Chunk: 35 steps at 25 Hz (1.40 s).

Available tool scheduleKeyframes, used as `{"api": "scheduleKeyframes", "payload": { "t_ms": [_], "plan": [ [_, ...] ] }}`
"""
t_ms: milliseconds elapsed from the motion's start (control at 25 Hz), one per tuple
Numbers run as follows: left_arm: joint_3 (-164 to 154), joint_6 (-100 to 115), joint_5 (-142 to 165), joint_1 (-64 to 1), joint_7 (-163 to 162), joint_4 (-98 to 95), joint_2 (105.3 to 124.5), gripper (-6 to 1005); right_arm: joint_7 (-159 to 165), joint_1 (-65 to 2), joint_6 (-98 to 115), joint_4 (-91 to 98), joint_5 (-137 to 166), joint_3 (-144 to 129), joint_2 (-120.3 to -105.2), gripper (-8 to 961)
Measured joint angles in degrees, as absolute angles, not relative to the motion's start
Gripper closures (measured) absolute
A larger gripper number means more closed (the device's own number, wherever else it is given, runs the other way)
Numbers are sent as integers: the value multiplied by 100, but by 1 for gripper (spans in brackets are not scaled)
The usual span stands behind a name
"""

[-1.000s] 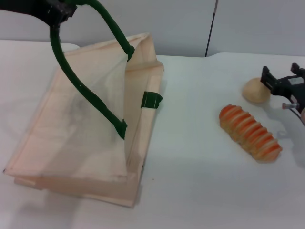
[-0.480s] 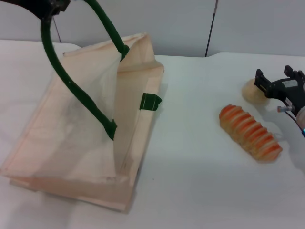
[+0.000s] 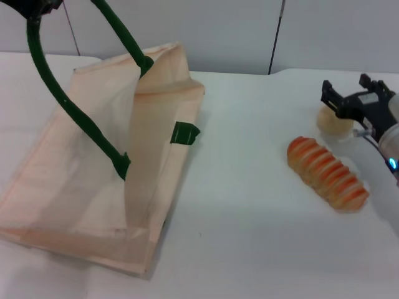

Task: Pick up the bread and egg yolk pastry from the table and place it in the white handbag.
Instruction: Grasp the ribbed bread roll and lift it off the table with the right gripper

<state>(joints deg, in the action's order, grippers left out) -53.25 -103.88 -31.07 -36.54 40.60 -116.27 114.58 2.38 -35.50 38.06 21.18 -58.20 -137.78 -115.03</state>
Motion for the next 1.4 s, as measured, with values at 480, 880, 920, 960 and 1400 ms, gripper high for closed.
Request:
{"api": "scheduleKeyframes", "payload": {
  "t_ms": [480,880,920,960,1400],
  "plan": [
    [-5359,-10350,-3083,-3647,4091,-11608,11466,877,247,-3597,1898,3710,-5656,-13579,-10624,117],
    [-5326,-10315,-3018,-3648,4156,-11592,11477,877,-9,-2816,-1083,6166,-2629,-11377,-10740,119],
    [-5315,-10291,-3019,-3636,4167,-11591,11483,877,-154,-2693,-1296,6407,-2426,-11155,-10834,119],
    [-5309,-10271,-3018,-3624,4176,-11588,11488,877,-332,-2596,-1493,6620,-2296,-10951,-10934,119],
    [-5304,-10180,-3019,-3590,4214,-11572,11502,877,-1456,-2483,-3139,7403,-2927,-10093,-11275,121]
  ]
}}
